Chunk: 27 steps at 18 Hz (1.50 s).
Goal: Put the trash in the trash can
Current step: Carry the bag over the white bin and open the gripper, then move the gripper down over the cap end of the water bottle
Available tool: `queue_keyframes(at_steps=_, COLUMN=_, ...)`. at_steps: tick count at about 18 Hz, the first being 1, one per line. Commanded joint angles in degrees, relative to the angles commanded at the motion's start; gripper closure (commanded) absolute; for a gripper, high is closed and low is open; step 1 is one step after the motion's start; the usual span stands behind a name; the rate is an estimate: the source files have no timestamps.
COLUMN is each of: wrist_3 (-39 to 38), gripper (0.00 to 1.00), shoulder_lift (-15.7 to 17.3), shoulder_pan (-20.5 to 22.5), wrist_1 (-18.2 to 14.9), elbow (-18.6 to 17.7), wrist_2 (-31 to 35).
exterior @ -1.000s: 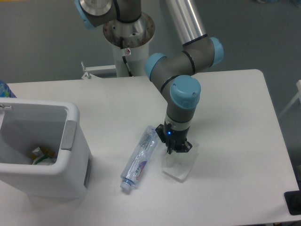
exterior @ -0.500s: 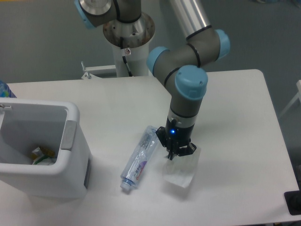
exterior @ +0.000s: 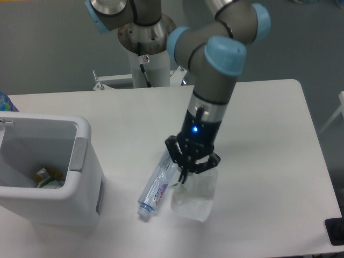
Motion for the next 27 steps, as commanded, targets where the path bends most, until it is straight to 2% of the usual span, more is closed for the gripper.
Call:
queue_keyframes(at_steps=3, wrist_3=-0.53, gripper=1.00, shoulder_lift=2.99, shoulder_pan=-2.55, wrist_1=0.09, elbow=0.00, wrist_2=-2.03)
queue_keyframes(at_steps=7, wrist_3=-5.44, gripper=1.00, shoulder_lift=7.47, shoulder_pan=-7.20, wrist_1=0.26, elbow=0.00, wrist_2=-2.03)
queue_keyframes(at_steps=12, wrist_3=-7.56, gripper=1.00, shoulder_lift=8.18, shoulder_pan=-13.62, wrist_1=0.35, elbow=-0.88, wrist_2=-1.86)
queue_keyframes(at_steps=13, wrist_3=-8.35, gripper=0.94, shoulder_lift=8.27, shoulder_pan=-14.93, wrist_1=0.35, elbow=-1.05, wrist_2=-1.77)
queue_keyframes(at_steps=14, wrist_3=-8.96, gripper=0.75, shoulder_lift=8.27, shoulder_pan=-16.17, wrist_1=0.35, elbow=-1.58, wrist_2=-1.77)
queue_keyframes(at_steps=15, wrist_3=-9.06, gripper=0.49, shoulder_lift=8.27, shoulder_pan=-17.22, wrist_1=0.35, elbow=-1.84, wrist_2=-1.77)
queue_keyframes(at_steps=16, wrist_3=-8.80, gripper=0.14, shoulder_lift=8.27, shoulder_pan=-17.84, wrist_1=0.44, elbow=-2.54, wrist_2=-1.77)
queue_keyframes(at_steps=17, wrist_3=-8.97, gripper=0.00, shoulder_lift=8.27, shoulder_pan=-18.11, wrist_1=0.44, elbow=-3.16, wrist_2=-1.86)
queue_keyframes(at_steps=20, wrist_3=-9.06, gripper=0.00, shoulder_lift=8.36, shoulder_pan=-18.73, wrist_1=0.44, elbow=-4.13, wrist_2=-1.94)
queue_keyframes(at_steps=23, wrist_3=-11.77, gripper=0.00, shoulder_lift=7.75, shoulder_pan=-18.47, wrist_1=0.53, elbow=-3.08, wrist_2=-1.95)
queue_keyframes(at_steps=24, wrist_3=-12.74, gripper=0.00, shoulder_lift=7.48, shoulder_pan=-17.68, wrist_1=0.53, elbow=-2.73, wrist_2=-1.60)
queue_keyframes(at_steps=27, wrist_3=-14.06, gripper=0.00, shoulder_lift=4.85, shoulder_pan=-10.66, wrist_1=0.53, elbow=-2.20, wrist_2=-1.95)
